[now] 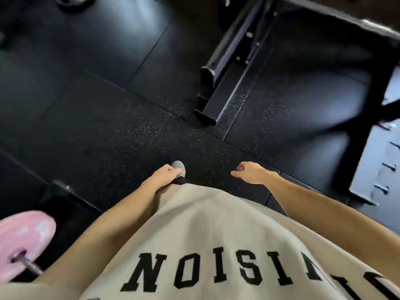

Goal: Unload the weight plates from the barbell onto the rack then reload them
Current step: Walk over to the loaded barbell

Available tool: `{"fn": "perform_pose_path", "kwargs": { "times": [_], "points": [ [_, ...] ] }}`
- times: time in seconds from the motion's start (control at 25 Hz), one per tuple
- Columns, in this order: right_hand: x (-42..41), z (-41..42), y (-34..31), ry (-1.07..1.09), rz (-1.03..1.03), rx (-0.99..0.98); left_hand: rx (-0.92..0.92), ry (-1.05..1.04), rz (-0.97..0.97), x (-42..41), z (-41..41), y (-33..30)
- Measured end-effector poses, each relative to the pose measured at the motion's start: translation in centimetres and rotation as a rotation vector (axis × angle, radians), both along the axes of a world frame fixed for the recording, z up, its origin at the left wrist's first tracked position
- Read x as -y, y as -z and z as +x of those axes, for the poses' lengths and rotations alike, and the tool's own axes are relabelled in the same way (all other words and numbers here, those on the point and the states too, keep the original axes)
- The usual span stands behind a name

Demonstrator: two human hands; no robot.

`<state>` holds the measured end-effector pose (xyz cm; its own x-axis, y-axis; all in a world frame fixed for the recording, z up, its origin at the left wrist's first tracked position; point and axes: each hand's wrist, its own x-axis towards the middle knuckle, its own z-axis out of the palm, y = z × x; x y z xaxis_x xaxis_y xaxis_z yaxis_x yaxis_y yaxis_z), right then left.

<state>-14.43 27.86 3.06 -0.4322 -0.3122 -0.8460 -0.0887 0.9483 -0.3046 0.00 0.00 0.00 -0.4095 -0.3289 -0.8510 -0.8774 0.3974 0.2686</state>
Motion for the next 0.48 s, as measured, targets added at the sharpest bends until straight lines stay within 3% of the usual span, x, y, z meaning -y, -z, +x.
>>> {"fn": "perform_pose_path", "kwargs": {
  "times": [0.24,0.48],
  "points": [
    [14.8,-2.3,-0.2,-0.272,-0.023,0.002,0.005,-0.236,0.004,10.0,3.8,0.1],
    [31.4,-5.4,0.3,-0.276,-0.051,-0.045,0.014,-0.291,0.028,25.7,3.3,-1.2]
  ]
}}
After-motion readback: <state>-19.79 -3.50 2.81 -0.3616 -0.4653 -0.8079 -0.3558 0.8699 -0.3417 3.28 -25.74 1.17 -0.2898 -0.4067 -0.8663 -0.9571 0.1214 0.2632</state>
